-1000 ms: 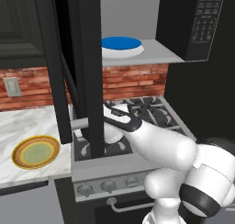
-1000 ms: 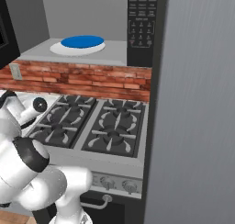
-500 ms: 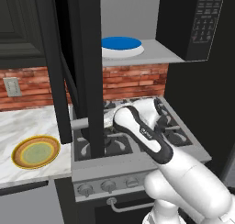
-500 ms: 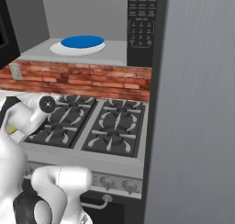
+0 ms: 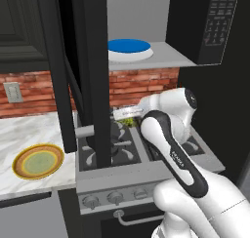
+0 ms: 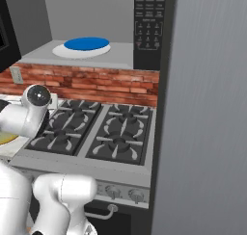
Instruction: Pick the broccoli from the counter and place it in the microwave. Then turn on the microwave.
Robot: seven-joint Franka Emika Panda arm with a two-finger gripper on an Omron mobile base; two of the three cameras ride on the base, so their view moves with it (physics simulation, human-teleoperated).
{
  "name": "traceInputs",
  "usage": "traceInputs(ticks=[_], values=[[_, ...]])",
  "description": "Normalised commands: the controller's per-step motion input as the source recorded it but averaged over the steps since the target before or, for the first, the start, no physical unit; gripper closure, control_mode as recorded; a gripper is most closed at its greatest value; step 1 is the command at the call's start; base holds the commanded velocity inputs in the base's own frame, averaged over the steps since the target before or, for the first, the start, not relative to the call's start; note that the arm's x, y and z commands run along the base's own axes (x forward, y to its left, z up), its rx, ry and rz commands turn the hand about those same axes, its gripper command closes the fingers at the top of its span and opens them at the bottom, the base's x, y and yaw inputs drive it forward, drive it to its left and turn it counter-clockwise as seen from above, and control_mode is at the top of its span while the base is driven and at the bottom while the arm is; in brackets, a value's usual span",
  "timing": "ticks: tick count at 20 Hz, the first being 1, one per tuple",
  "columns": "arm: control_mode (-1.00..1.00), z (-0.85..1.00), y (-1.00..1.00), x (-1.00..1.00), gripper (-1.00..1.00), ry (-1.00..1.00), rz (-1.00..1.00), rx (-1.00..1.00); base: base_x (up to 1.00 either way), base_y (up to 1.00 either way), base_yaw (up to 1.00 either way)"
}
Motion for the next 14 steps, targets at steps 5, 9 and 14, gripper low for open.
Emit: traceInputs(ticks=[5, 9, 14], values=[[-1.00, 0.86, -0.54, -0.14, 1.00, 0.08, -0.19, 0.00, 0.00, 0.00, 0.00], [-1.00, 0.75, -0.32, 0.00, 1.00, -0.02, -0.16, -0.01, 0.00, 0.00, 0.00], [-1.00, 0.50, -0.14, 0.00, 1.00, -0.20, -0.10, -0.05, 0.00, 0.00, 0.00]])
